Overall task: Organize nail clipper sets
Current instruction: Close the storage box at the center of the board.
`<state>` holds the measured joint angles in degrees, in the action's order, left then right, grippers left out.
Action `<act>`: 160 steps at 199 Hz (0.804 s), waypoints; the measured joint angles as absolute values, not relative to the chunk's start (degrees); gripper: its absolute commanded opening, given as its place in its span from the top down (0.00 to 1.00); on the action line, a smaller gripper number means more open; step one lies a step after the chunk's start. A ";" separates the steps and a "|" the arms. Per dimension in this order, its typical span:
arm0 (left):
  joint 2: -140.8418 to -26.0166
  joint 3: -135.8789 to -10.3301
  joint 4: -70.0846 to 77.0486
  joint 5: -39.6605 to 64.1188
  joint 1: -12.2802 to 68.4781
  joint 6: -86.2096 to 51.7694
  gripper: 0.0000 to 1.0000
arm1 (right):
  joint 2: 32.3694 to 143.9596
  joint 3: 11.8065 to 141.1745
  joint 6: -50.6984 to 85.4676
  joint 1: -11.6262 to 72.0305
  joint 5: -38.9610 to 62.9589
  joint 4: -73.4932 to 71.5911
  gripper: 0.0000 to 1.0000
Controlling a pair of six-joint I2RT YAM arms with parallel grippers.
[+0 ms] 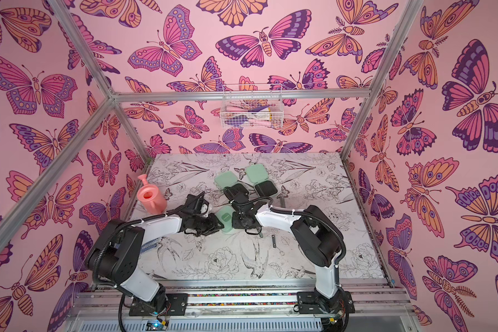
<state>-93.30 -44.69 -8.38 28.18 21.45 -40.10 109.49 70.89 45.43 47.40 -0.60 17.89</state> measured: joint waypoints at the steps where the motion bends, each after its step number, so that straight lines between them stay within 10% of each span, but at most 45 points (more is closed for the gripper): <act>1: -93.27 -44.69 -8.38 28.18 21.45 -40.12 0.66 | 109.51 70.89 45.43 47.40 -0.62 17.91 0.67; 160: -97.91 -56.86 -15.51 21.91 21.45 -36.58 0.67 | 113.58 72.71 45.63 47.40 -2.22 15.62 0.68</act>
